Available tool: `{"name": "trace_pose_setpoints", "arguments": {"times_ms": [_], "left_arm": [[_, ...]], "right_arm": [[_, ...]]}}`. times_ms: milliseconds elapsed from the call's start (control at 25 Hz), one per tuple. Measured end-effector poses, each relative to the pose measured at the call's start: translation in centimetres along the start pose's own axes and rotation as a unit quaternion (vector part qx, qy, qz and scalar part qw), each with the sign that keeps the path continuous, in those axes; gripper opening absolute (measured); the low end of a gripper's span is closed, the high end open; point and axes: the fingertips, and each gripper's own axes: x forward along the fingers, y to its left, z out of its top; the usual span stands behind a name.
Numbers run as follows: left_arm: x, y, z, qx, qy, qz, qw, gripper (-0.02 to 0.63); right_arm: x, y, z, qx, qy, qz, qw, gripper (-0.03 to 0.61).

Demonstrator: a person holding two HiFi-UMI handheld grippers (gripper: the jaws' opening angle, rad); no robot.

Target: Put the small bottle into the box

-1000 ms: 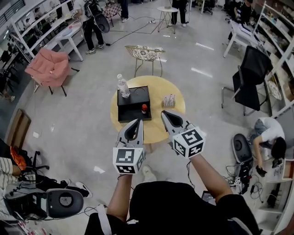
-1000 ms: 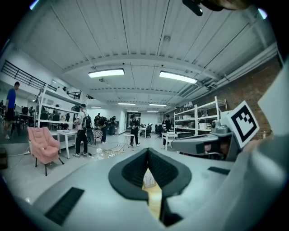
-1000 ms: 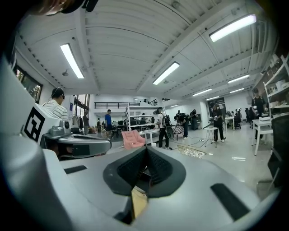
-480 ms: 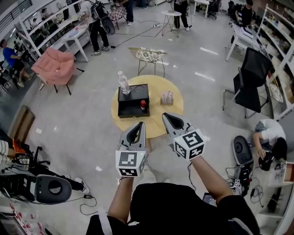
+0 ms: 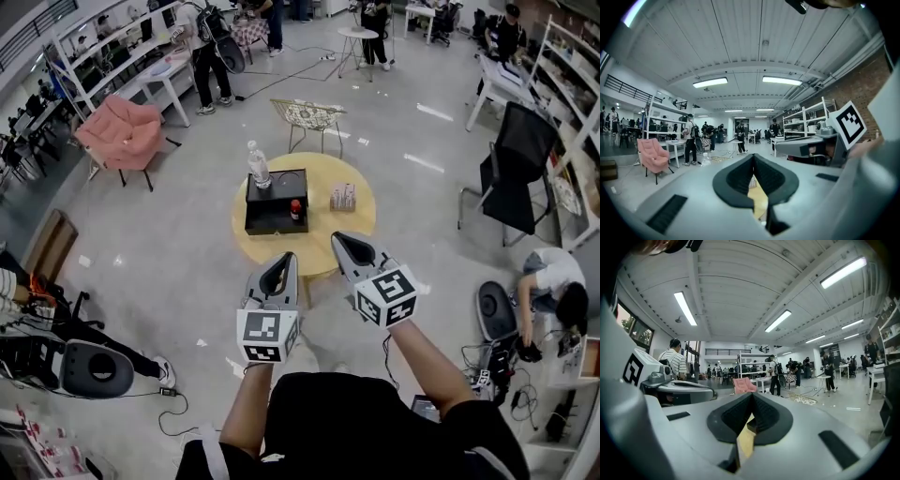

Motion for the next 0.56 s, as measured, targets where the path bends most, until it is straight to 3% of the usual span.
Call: {"name": "trace_pose_setpoints", "arguments": {"times_ms": [360,560], "left_arm": [[-1.2,-0.7,-0.4,0.007,-0.003,0.001,1.0,0.012],[-1.4,-0.8,-0.4,-0.015,-0.009,-0.007,0.9998,0.012]], "right_arm": [[-1.1,0.7,-0.3,0.001,-0.007,-0.001,1.0,0.0],[-1.3,0.8,-0.5,0.002,-0.01,-0.001,1.0,0.0]]}}
